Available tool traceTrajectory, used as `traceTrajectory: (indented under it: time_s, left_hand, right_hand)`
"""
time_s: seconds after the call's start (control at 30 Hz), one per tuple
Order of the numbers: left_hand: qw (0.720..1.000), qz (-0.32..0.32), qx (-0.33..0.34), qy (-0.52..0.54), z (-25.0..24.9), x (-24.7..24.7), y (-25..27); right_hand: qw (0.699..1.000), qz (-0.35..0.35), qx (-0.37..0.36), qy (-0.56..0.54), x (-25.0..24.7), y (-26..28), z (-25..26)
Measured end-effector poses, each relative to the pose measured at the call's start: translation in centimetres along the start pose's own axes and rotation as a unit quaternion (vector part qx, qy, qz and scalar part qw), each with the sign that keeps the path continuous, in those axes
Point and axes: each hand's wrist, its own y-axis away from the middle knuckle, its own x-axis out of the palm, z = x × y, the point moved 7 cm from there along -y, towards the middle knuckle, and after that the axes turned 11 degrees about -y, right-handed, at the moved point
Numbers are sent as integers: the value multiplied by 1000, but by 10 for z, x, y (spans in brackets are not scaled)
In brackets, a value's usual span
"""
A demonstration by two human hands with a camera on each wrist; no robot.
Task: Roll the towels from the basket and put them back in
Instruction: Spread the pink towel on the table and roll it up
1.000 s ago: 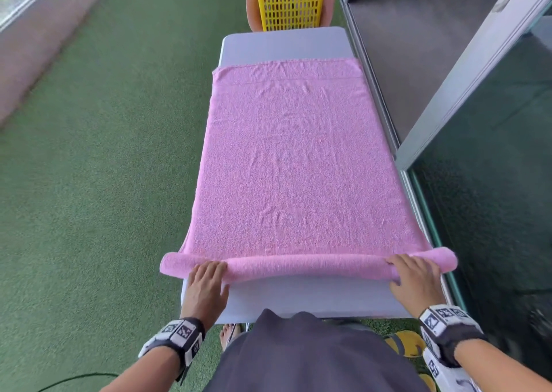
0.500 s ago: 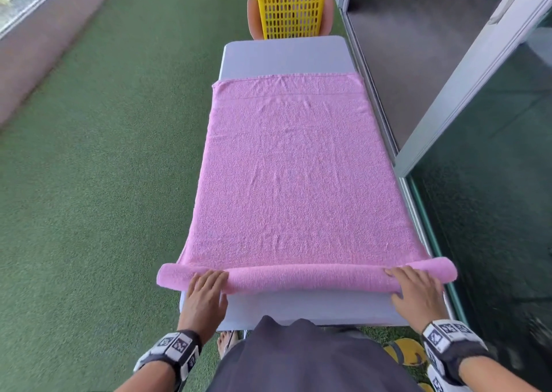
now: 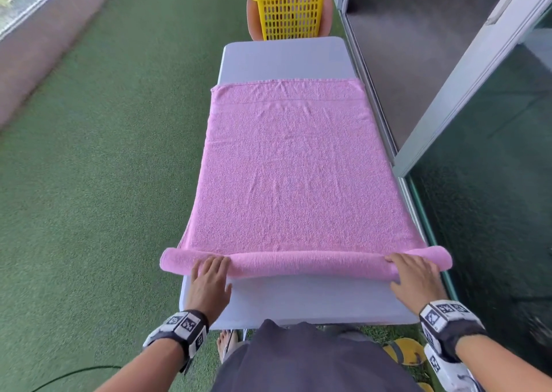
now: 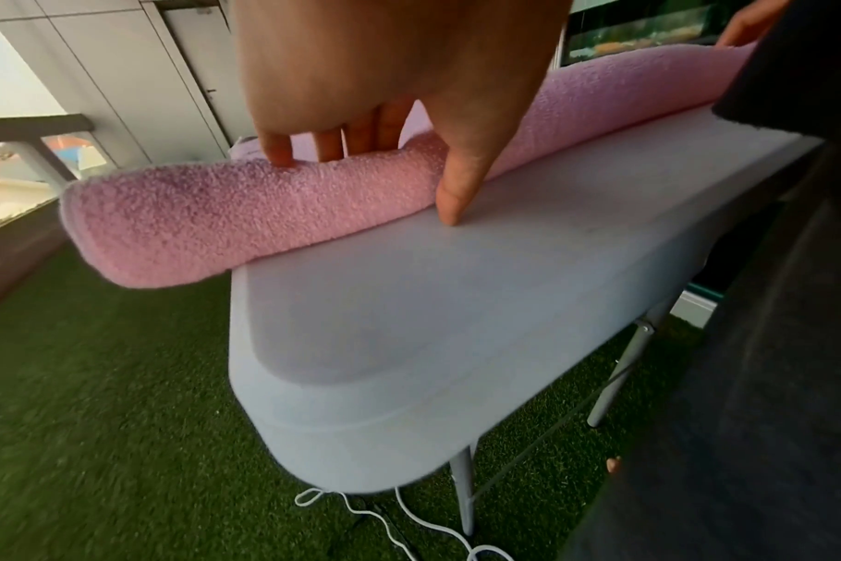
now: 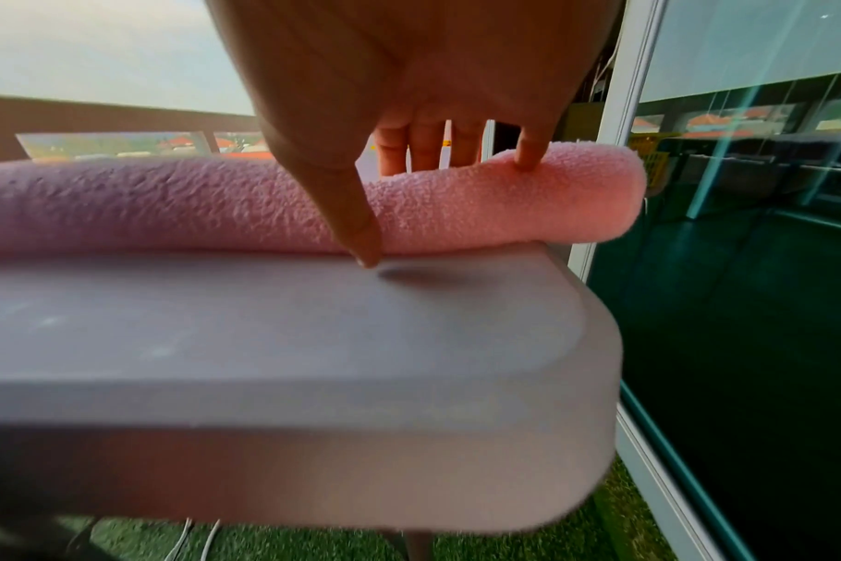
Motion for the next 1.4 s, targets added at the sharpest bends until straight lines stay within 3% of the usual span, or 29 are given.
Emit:
traceTrajectory:
  time_s: [0.13, 0.3, 0.43, 0.57, 0.8, 0.93, 1.17, 1.3, 1.4]
  left_hand:
    - [997, -76, 3, -3, 0, -25, -16]
    - [997, -47, -26, 48, 9, -15, -28]
    - [999, -10, 33, 40, -4, 1, -12]
    - [996, -76, 20, 35, 12, -6, -5]
    - [991, -123, 11, 45, 22, -16, 10]
    - [991, -110, 33, 68, 1, -9, 23]
    - [992, -74, 43, 88, -6, -8, 45]
    - [995, -53, 18, 84, 2, -2, 24]
    - [996, -67, -35, 55, 10, -6, 10]
  right_hand:
    - [997, 57, 29, 49, -13, -19, 4]
    - [1000, -12, 15, -15, -19, -32, -2]
    - [999, 43, 4, 12, 12, -13, -13]
    - [1000, -21, 17, -8, 14, -10, 3]
    - [1000, -7, -4, -28, 14, -3, 20]
    - [999, -12, 22, -45, 12, 16, 1]
    - [1000, -16, 1, -26, 14, 44, -9]
    - [999, -7, -12, -42, 8, 34, -9]
    - [996, -73, -10, -45, -9, 25, -6]
